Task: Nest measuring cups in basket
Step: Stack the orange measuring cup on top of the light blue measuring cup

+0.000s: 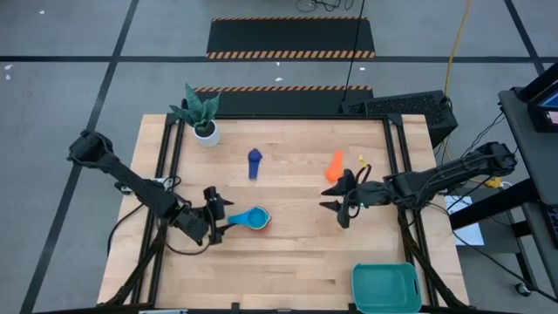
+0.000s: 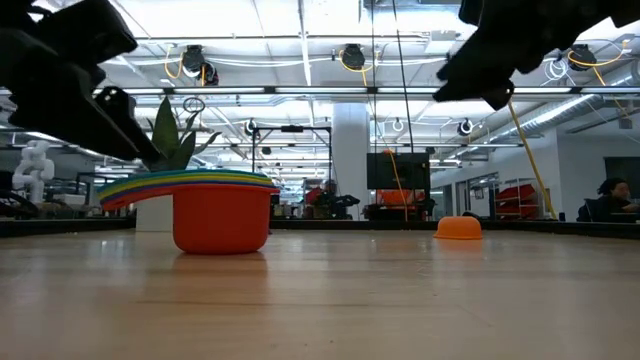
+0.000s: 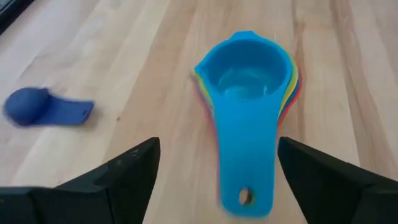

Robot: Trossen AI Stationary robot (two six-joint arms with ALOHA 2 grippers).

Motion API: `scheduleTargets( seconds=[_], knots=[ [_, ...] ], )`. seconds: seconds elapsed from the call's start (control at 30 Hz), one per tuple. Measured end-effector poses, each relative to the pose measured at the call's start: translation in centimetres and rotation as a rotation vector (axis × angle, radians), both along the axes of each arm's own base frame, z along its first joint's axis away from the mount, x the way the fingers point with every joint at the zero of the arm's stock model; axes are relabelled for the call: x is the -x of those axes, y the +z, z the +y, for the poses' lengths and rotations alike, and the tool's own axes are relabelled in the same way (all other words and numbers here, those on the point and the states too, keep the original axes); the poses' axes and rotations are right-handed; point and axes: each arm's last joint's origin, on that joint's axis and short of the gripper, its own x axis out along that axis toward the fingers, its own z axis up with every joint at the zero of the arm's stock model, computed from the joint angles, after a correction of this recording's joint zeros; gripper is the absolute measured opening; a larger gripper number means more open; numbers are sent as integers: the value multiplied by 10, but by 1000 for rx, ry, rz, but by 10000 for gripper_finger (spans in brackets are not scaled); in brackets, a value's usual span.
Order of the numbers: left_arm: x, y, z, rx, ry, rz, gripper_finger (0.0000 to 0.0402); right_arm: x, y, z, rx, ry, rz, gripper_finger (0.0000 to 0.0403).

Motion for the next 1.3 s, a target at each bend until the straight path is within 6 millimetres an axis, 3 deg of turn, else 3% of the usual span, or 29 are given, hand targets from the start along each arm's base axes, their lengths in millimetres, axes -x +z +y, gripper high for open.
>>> scheduleTargets(
  seconds=[0.23,0.5,0.73,1.03,1.3],
  knots=[
    [12,48,8,58,39,-35,290,-5,-15,-12,59,-171,85,167],
    [0,103,10,-21,-13,-183,249,-18,-39,-42,49,-404,180,167],
    [-10,132,22,-116,-12,-225,219,-26,-62,-64,36,-509,273,167],
    [-18,141,39,-77,104,-267,198,-22,-73,-79,9,-601,355,167],
    [-29,131,36,-81,103,-232,196,-13,-78,-80,-9,-635,448,167]
  ],
)
